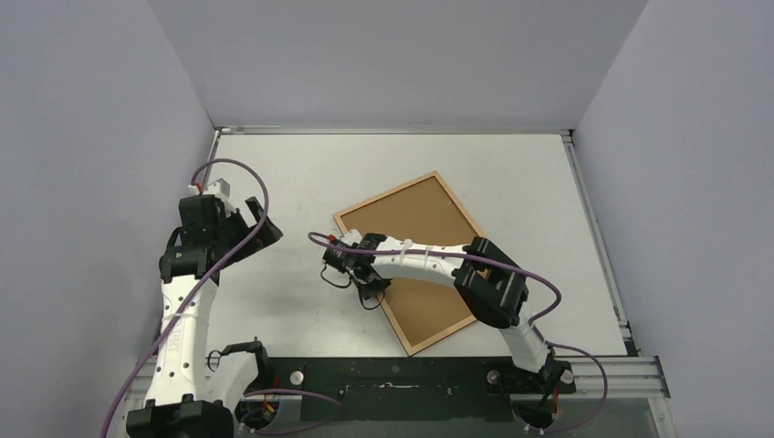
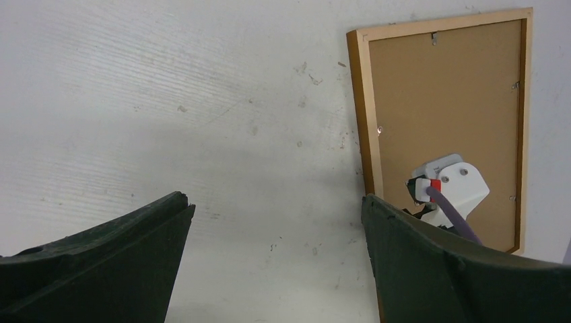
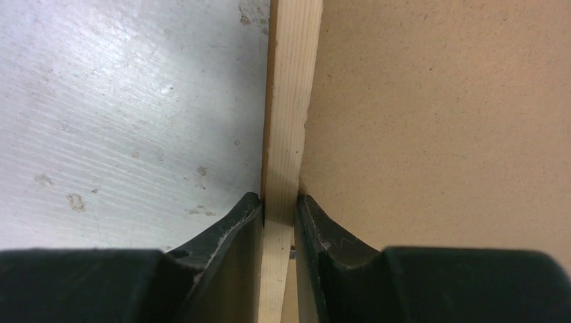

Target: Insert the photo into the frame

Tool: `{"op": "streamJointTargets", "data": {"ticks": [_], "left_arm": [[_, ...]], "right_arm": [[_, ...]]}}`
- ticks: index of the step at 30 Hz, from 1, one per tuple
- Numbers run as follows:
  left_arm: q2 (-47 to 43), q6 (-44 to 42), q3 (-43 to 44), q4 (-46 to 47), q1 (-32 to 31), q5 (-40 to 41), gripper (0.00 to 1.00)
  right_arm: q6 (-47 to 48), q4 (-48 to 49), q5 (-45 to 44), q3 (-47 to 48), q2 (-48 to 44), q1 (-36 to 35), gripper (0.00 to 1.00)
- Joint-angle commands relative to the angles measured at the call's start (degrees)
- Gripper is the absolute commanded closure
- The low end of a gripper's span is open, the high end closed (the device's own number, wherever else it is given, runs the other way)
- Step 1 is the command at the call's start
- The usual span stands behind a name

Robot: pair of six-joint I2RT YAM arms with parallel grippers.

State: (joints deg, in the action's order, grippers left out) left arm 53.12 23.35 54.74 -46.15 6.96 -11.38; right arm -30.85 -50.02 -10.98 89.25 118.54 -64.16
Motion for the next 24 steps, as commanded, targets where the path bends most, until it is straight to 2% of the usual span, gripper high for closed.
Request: {"op": "streamJointTargets", "data": {"ticks": [1,5,11,16,21,24], "left_arm": [[-0.50,1.96,-1.08,1.08,-0.08,-0.96,0.03],[-0.33,4.84,-5.17,4.91,-0.17,-7.03,0.08],[-0.55,12.03,-12.20,15.80,-1.23,-19.15,0.11],[0.43,17.77,-17.77,29.07,-3.43,-29.80,0.11],[2.96,17.81,-18.69,30.55,-7.98,-28.42,0.11],[6.74,19.16,-20.26,36.42,-11.50,-31.89,0.11]], "right_arm": [[-2.00,2.29,2.00,3.12,0.71,0.36,0.93],[-3.12,3.28,4.08,6.83,-0.55,1.30,1.00],[-7.20,4.19,10.40,14.18,-2.65,6.43,1.00],[-10.57,5.86,16.47,18.69,-2.23,10.43,1.00],[-15.17,9.41,18.03,20.74,-2.47,12.39,1.00],[-18.32,12.28,18.70,20.99,-2.73,13.01,1.00]]}}
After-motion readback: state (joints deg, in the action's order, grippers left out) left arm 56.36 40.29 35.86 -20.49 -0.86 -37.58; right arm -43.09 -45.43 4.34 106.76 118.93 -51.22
